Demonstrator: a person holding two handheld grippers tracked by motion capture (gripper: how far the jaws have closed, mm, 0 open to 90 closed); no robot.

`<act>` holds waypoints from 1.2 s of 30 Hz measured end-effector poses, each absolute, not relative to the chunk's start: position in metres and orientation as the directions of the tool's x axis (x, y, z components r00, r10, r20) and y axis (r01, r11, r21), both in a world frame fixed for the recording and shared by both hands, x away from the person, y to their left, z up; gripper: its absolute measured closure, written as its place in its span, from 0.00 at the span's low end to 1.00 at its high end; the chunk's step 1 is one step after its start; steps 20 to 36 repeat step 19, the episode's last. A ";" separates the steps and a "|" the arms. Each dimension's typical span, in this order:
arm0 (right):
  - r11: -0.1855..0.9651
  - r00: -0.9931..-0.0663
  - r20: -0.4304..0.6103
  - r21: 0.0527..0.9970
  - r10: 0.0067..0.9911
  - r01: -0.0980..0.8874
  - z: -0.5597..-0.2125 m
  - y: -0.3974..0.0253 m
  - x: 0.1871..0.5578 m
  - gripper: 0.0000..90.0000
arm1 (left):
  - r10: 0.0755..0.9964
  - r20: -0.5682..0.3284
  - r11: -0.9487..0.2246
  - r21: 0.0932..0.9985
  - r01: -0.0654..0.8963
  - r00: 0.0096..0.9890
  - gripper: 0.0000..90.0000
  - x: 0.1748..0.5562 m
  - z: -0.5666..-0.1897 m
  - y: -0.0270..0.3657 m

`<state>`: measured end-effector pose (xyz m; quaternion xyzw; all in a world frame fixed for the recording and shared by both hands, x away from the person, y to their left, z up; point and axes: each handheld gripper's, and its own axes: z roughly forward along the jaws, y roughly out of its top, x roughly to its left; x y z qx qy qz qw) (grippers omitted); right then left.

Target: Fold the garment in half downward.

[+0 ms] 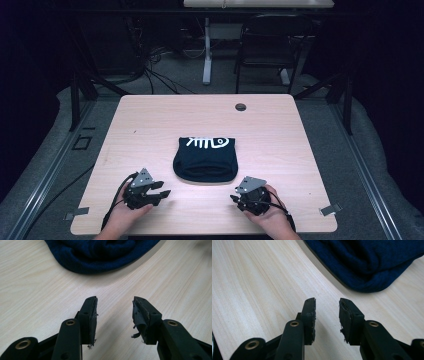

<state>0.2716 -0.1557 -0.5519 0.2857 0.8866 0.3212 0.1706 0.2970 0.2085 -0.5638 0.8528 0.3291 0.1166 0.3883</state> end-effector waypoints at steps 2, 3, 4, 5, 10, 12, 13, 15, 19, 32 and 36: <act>0.634 -0.781 -0.119 0.665 0.613 0.396 -0.555 -0.155 0.274 0.73 | 0.653 -0.054 -0.485 0.736 0.472 0.755 0.61 0.298 -0.567 0.208; 0.638 -0.785 -0.118 0.660 0.609 0.395 -0.556 -0.155 0.275 0.73 | 0.653 -0.059 -0.486 0.732 0.478 0.755 0.61 0.298 -0.568 0.208; 0.638 -0.783 -0.118 0.660 0.610 0.397 -0.557 -0.154 0.275 0.73 | 0.653 -0.054 -0.491 0.729 0.477 0.755 0.61 0.298 -0.570 0.208; 0.633 -0.784 -0.111 0.663 0.611 0.399 -0.559 -0.153 0.275 0.72 | 0.655 -0.047 -0.497 0.725 0.477 0.754 0.61 0.298 -0.571 0.208; 0.630 -0.778 -0.129 0.673 0.615 0.387 -0.562 -0.151 0.274 0.71 | 0.661 -0.034 -0.504 0.720 0.477 0.750 0.60 0.298 -0.573 0.211; 0.624 -0.775 -0.124 0.677 0.620 0.391 -0.564 -0.151 0.274 0.70 | 0.662 -0.031 -0.506 0.719 0.477 0.749 0.60 0.298 -0.574 0.211; 0.621 -0.773 -0.122 0.678 0.623 0.394 -0.565 -0.152 0.275 0.69 | 0.661 -0.028 -0.508 0.719 0.475 0.750 0.60 0.298 -0.574 0.211; 0.616 -0.771 -0.113 0.679 0.627 0.401 -0.566 -0.152 0.276 0.68 | 0.659 -0.015 -0.518 0.716 0.468 0.752 0.59 0.298 -0.574 0.210; 0.603 -0.760 -0.113 0.687 0.639 0.405 -0.568 -0.154 0.277 0.64 | 0.662 -0.009 -0.517 0.718 0.465 0.750 0.56 0.298 -0.575 0.209; 0.603 -0.760 -0.113 0.687 0.639 0.405 -0.568 -0.154 0.277 0.64 | 0.662 -0.009 -0.517 0.718 0.465 0.750 0.56 0.298 -0.575 0.209; 0.603 -0.760 -0.113 0.687 0.639 0.405 -0.568 -0.154 0.277 0.64 | 0.662 -0.009 -0.517 0.718 0.465 0.750 0.56 0.298 -0.575 0.209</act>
